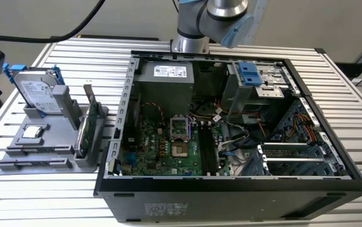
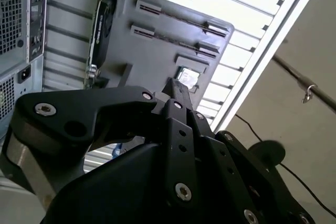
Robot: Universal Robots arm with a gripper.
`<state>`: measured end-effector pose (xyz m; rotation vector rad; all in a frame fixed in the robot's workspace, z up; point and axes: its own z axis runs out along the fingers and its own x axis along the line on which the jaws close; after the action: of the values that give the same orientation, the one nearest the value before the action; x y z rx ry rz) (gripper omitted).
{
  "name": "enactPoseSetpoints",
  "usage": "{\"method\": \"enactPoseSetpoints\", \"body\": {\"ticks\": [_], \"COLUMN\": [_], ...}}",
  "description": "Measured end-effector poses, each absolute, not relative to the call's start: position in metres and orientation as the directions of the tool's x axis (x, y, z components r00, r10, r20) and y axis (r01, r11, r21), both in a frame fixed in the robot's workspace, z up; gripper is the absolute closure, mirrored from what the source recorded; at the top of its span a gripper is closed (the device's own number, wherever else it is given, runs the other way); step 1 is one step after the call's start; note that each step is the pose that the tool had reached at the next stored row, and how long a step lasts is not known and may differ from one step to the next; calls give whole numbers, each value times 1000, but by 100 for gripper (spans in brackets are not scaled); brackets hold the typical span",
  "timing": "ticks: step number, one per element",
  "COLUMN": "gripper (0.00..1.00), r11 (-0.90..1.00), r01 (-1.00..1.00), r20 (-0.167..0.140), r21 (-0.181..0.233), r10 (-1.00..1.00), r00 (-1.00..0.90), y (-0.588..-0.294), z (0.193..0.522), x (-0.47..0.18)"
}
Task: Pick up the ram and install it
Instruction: 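Pick up the ram and move it above insertion slot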
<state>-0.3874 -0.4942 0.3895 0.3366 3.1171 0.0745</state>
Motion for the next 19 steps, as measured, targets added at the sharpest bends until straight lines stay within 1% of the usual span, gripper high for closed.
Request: {"method": "enactPoseSetpoints", "body": {"ticks": [19], "gripper": [100], "r11": [961], "r01": [272], "r20": [0], "r21": [48], "r10": [272], "r00": [-962], "y": [-494], "z": [389], "x": [-389]}}
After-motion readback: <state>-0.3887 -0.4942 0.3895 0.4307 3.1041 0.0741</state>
